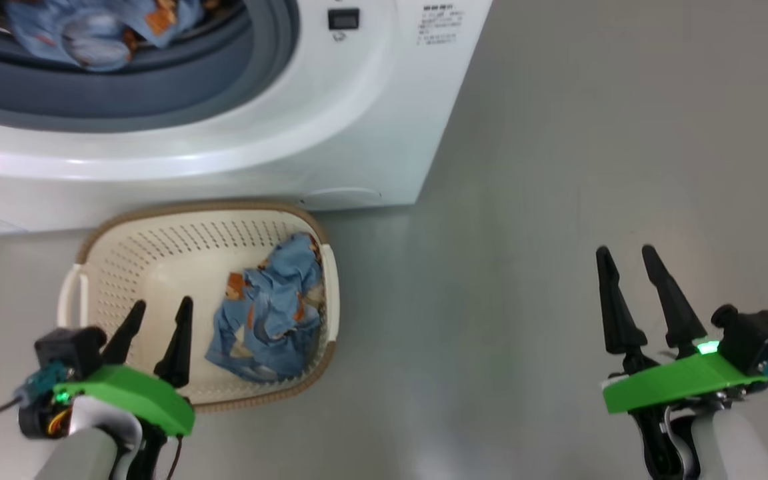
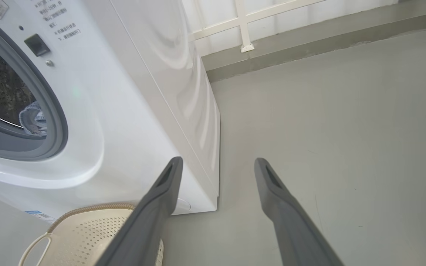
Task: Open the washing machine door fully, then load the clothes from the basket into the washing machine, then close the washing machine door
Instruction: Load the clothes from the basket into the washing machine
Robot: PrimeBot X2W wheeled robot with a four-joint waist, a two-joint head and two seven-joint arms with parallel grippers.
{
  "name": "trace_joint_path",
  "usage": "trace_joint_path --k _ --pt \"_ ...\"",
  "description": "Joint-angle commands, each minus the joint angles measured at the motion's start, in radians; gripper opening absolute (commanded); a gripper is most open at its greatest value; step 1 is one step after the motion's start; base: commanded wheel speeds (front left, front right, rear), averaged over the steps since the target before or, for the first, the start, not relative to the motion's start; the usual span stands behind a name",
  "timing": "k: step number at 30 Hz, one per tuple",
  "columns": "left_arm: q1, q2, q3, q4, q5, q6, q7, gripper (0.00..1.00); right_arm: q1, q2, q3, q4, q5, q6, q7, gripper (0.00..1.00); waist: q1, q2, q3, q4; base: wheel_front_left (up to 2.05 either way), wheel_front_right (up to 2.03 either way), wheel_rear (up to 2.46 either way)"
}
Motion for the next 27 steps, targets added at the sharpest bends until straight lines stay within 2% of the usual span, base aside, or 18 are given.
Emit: trace_joint_path --k 1,12,27 --pt "-0.046 0.040 0.002 0.014 -0.020 -0.002 -0.006 1.00 -0.025 0.005 0.030 -0.029 -0.005 0.002 -0.012 1.00 0.0000 -0.0001 0.076 -0.039 0.00 0.00 0.00" --pt "-0.202 0.110 -0.235 0.182 -0.169 -0.002 -0.006 1.00 -0.090 0.009 0.085 -0.046 0.039 0.002 -0.012 1.00 0.0000 -0.0001 0.204 -0.124 0.00 0.00 0.00" --pt "-0.365 0.194 -0.511 0.292 -0.351 -0.002 -0.006 1.00 -0.146 0.009 0.149 -0.072 0.095 0.002 -0.012 1.00 0.0000 -0.0001 0.340 -0.195 0.00 0.00 0.00"
